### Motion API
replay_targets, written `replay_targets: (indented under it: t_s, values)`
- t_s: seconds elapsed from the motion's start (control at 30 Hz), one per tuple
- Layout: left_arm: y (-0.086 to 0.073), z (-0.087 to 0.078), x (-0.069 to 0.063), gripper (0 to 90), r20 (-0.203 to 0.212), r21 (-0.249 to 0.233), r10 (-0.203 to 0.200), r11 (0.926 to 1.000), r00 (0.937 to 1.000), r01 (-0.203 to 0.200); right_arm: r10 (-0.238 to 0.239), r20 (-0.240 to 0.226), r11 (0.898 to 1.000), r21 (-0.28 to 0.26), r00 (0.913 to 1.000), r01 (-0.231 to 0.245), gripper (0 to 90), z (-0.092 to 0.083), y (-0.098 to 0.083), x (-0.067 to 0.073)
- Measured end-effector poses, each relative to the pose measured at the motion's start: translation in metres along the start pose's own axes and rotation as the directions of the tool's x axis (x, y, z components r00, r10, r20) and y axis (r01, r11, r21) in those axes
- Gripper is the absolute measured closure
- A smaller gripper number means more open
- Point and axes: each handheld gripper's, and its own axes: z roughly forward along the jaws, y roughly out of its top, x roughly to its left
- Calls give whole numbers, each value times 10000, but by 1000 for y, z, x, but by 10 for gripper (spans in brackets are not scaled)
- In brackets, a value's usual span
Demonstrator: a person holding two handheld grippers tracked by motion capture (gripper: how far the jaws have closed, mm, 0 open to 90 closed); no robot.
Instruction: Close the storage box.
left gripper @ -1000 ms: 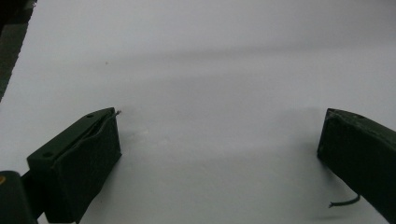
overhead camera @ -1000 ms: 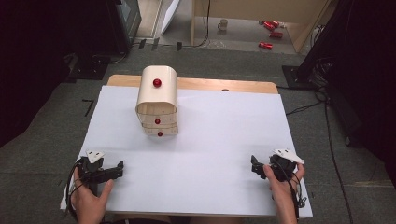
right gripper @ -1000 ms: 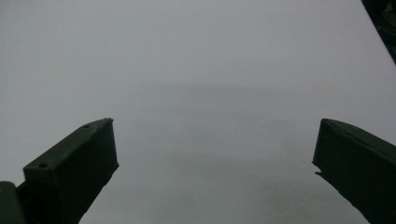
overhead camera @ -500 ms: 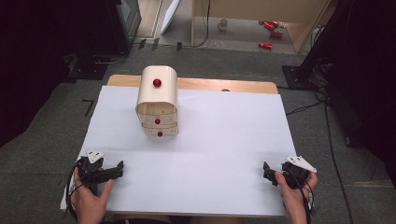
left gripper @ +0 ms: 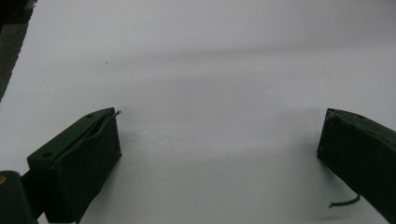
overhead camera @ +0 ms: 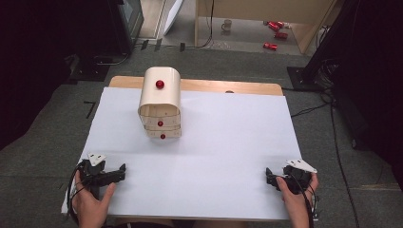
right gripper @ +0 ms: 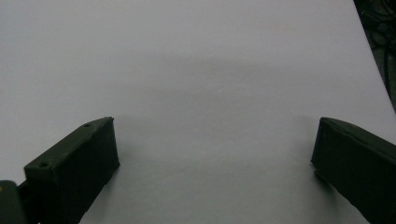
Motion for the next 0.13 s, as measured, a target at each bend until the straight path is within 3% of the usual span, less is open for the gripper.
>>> replay_targets:
  t_s: [0.13]
  values:
    - [0, 0, 0, 0, 3, 3, -2, 10000, 10000, 2, 5, -14, 10000, 3, 10000, -5, 0, 0, 0, 0]
